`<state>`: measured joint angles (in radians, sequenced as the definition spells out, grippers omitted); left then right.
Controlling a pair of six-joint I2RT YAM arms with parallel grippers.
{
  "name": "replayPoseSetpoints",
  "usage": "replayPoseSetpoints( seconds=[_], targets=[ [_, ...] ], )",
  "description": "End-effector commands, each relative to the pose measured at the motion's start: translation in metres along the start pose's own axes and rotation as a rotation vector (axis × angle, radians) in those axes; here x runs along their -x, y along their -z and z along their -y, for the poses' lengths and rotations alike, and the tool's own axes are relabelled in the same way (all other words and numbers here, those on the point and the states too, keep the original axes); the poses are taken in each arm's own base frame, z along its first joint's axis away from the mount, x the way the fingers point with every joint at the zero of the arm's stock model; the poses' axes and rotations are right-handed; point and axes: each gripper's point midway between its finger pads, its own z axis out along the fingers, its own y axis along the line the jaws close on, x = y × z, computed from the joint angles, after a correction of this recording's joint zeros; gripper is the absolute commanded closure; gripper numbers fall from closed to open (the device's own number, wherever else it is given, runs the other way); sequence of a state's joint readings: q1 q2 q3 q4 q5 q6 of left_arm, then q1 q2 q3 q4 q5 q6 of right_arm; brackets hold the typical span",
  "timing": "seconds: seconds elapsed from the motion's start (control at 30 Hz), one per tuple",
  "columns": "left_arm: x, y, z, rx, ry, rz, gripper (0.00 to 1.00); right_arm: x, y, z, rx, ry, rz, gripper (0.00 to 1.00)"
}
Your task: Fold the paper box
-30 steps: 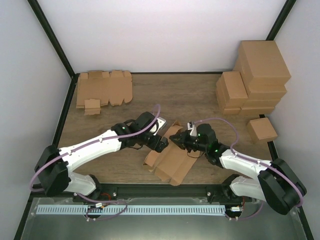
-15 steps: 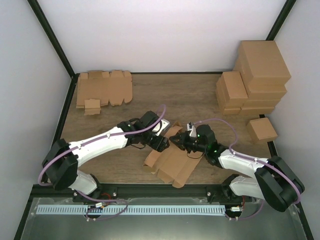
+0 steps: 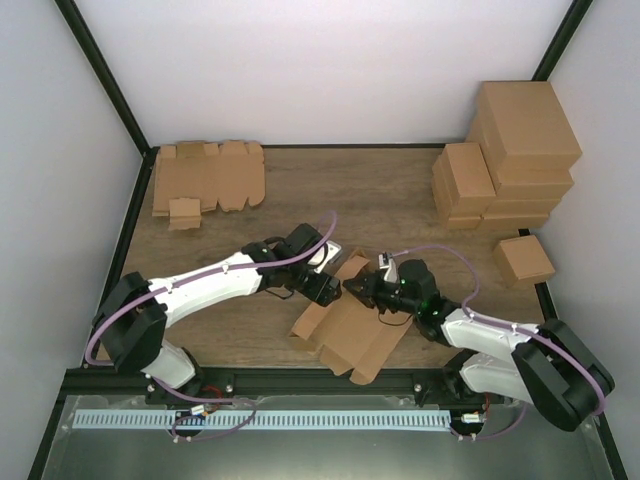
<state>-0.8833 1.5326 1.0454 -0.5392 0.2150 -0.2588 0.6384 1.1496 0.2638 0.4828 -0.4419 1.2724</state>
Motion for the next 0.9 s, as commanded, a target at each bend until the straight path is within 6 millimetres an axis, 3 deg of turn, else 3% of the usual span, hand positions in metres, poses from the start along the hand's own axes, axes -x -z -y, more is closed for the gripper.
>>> replayPoseSetpoints(
  seconds=[0.0, 0.3, 0.6, 0.87],
  targets=[
    [0.007, 0.002, 0.005, -0.024, -0.001, 0.016, 0.26, 0.002, 0.005, -0.004, 0.027, 0.04, 0.033, 0.98],
    [-0.003, -0.008, 0.015, -0.096, -0.007, -0.038, 0.29, 0.001, 0.01, 0.0, 0.038, 0.04, 0.053, 0.98],
    [-0.005, -0.008, 0.027, -0.173, -0.02, -0.049, 0.26, 0.001, 0.01, 0.0, 0.037, 0.042, 0.057, 0.98],
    [-0.013, -0.015, 0.021, -0.135, -0.014, -0.084, 0.33, 0.002, 0.01, 0.001, 0.033, 0.039, 0.06, 0.98]
  ],
)
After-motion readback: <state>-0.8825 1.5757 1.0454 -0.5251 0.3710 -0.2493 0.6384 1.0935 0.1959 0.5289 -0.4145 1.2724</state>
